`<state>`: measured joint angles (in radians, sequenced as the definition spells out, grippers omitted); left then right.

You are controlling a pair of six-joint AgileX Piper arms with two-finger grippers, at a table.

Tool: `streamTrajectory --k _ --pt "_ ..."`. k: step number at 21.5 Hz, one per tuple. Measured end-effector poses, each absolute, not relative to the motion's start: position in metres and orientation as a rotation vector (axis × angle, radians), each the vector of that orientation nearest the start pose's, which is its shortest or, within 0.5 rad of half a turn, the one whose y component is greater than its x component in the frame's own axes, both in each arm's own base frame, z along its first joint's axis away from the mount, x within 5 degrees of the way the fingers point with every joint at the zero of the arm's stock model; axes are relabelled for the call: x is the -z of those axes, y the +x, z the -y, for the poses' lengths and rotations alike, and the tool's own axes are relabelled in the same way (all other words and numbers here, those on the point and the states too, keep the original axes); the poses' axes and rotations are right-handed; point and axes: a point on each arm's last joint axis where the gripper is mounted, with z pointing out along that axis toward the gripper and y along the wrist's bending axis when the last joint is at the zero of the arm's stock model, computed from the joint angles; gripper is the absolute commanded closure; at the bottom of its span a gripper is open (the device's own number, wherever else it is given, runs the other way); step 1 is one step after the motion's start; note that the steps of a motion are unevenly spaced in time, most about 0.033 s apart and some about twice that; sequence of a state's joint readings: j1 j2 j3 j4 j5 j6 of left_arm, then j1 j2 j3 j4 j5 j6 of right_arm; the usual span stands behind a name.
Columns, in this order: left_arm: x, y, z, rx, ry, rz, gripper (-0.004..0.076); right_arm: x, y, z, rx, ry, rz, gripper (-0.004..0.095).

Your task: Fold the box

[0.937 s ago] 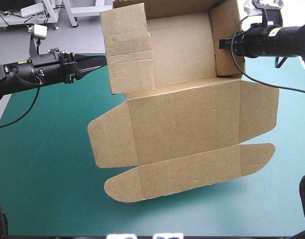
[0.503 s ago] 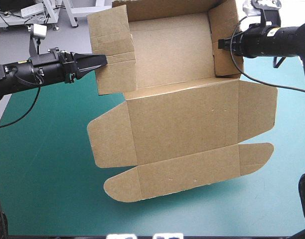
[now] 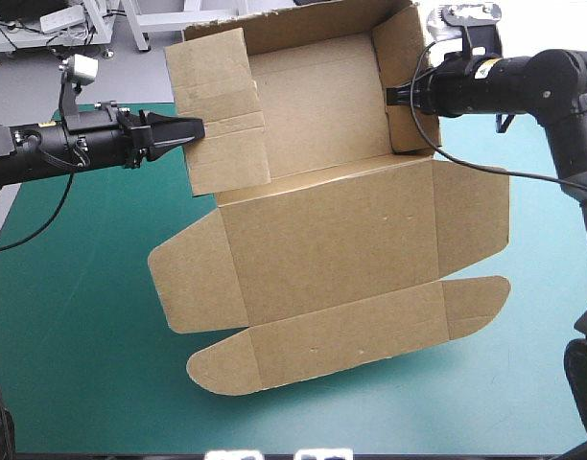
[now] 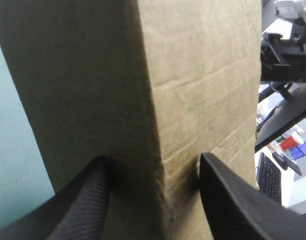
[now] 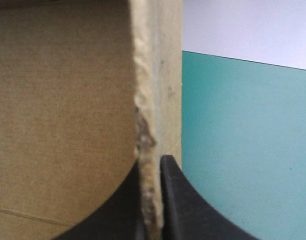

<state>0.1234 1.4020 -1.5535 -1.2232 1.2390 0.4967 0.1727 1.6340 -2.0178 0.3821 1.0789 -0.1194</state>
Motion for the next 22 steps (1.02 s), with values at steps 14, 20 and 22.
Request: streamTrajectory --k 14,20,22 --pt "-0.446 0.294 0.038 1.057 0.241 -2.079 0.0432 -0.49 0.325 -0.119 -0.522 -0.325 -2.115 0.0908" --pt "-0.435 0.31 0.034 1.01 0.186 -2.092 0.0631 -0.49 0.325 -0.122 -0.555 -0.326 -2.116 0.0907" --pt "-0.432 0.313 0.033 0.999 0.179 -2.098 0.0736 -0.49 0.325 -0.122 -0.554 -0.326 -2.115 0.0907"
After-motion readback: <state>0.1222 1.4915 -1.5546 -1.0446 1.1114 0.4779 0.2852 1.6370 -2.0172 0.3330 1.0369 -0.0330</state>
